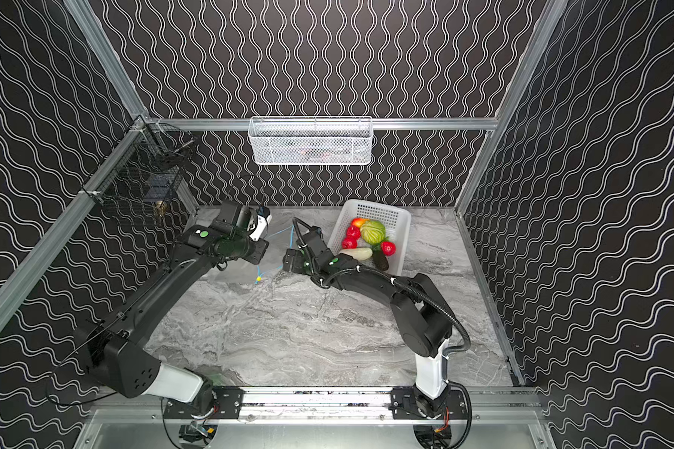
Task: Place the food in the zip-top bag and seal the zipper
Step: 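Hold the bag open with the left gripper while the right moves to the basket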
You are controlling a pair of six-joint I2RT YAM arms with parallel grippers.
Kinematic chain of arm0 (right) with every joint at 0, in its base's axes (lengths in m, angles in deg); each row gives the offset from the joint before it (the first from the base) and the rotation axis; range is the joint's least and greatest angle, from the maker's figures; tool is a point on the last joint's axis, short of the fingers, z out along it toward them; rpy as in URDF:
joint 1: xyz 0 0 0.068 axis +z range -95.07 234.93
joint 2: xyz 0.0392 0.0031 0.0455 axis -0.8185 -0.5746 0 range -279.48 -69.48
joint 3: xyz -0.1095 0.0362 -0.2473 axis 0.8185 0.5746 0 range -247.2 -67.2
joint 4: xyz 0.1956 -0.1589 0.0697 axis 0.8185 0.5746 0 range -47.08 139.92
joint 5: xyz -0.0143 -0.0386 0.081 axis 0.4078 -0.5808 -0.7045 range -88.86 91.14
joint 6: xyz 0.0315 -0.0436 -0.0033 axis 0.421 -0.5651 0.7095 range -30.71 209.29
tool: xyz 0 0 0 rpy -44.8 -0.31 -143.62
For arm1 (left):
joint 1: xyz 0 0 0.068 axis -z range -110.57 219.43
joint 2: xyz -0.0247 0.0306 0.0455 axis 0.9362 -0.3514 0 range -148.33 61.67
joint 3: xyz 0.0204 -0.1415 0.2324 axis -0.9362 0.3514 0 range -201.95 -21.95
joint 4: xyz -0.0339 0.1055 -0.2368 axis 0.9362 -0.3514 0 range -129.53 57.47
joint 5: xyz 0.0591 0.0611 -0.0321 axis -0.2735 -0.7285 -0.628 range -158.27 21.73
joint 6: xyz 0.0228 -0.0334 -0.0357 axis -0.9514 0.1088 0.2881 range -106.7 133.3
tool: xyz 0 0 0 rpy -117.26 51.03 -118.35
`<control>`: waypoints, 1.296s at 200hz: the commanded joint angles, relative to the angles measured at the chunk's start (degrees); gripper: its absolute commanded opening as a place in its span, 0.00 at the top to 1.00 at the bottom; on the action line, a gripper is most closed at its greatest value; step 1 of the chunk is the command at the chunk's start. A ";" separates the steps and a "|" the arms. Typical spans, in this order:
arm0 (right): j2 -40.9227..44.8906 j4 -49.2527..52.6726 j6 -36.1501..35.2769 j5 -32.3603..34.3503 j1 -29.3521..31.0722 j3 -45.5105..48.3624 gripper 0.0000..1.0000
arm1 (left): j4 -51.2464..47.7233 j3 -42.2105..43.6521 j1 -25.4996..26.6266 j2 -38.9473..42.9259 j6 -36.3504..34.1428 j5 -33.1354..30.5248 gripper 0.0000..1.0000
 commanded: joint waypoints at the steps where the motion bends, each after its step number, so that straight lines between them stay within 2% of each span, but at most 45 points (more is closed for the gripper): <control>1: 0.03 -1.87 0.73 -0.25 -0.57 1.19 0.01 | -0.72 -1.45 -0.05 0.60 -0.67 -3.00 1.00; 43: 0.55 -1.59 0.47 -0.49 -1.70 2.62 0.01 | -0.13 -1.33 -0.06 2.72 -2.72 -6.98 1.00; 74: 0.21 -1.51 0.79 -3.03 -2.86 1.57 0.01 | 0.63 0.22 -0.08 4.57 -4.08 -9.73 1.00; 138: 3.47 -1.07 -0.13 -6.17 -2.73 -2.17 0.01 | 1.36 1.71 -0.10 5.20 -2.33 -5.96 1.00; 164: 5.52 0.60 -1.81 -4.66 -2.78 -2.45 0.01 | 1.43 1.52 -0.08 4.75 -1.43 -5.06 1.00; 192: 7.63 4.18 -4.67 -0.25 -3.53 -2.12 0.01 | 1.57 1.71 -0.12 4.47 -1.12 -4.54 1.00; 230: 11.13 5.53 -7.32 1.47 -8.06 0.38 0.01 | 1.56 1.92 -0.06 4.62 -0.67 -3.92 1.00; 259: 10.16 9.52 -9.82 2.45 -12.06 -1.19 0.01 | 1.91 2.89 -0.26 4.86 -0.39 -3.35 1.00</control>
